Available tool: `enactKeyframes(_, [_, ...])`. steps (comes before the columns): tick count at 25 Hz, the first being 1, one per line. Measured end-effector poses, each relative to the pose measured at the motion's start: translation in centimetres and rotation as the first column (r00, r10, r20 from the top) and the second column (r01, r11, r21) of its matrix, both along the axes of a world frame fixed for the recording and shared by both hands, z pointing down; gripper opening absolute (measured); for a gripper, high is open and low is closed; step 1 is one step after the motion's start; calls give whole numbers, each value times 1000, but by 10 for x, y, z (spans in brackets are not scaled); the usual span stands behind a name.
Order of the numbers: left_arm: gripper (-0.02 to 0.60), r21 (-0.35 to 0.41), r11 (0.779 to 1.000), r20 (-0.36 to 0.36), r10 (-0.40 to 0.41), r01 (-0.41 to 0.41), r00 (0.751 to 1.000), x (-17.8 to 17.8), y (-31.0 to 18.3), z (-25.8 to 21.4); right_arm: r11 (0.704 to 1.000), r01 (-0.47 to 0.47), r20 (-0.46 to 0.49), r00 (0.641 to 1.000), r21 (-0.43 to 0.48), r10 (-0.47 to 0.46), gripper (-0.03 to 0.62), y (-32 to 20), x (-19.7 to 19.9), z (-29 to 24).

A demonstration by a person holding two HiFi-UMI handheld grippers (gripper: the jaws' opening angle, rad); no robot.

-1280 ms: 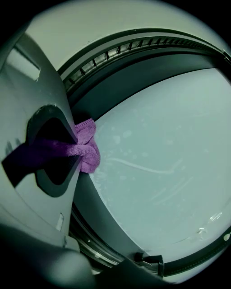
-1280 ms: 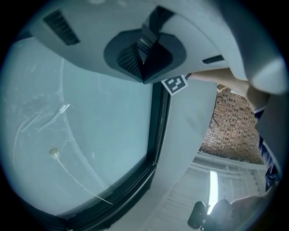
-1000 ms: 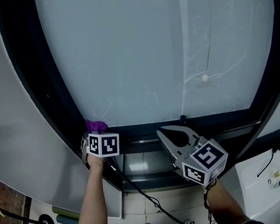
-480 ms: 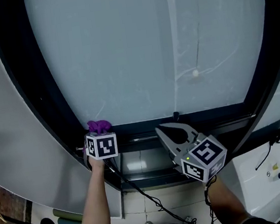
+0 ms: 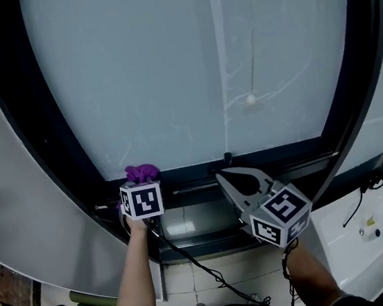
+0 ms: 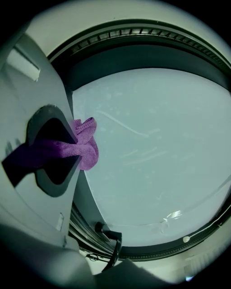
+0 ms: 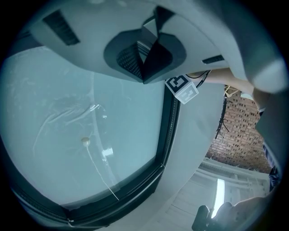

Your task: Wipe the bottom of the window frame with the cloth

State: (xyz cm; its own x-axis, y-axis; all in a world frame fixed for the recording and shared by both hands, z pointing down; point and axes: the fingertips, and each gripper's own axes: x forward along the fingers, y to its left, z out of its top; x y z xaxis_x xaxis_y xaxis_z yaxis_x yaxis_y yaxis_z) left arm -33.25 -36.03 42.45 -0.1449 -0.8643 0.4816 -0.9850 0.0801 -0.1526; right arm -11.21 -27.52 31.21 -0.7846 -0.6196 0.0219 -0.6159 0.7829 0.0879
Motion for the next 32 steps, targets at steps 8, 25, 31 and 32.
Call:
enactKeyframes(8, [84, -5, 996, -72, 88, -88, 994, 54, -10, 0, 998, -55, -11, 998, 5, 55, 14, 3, 29, -4])
enactKeyframes(25, [84, -6, 973, -152, 225, -229, 962, 149, -26, 0, 987, -159, -31, 987, 10, 159, 14, 8, 87, -7])
enactKeyframes(31, [84, -7, 969, -196, 243, -249, 950, 168, -29, 2, 983, -184, -25, 983, 7, 184, 14, 9, 101, -6])
enactKeyframes(32, [84, -5, 970, -203, 235, -241, 950, 168, -30, 3, 982, -187, -24, 982, 8, 187, 14, 10, 103, -6])
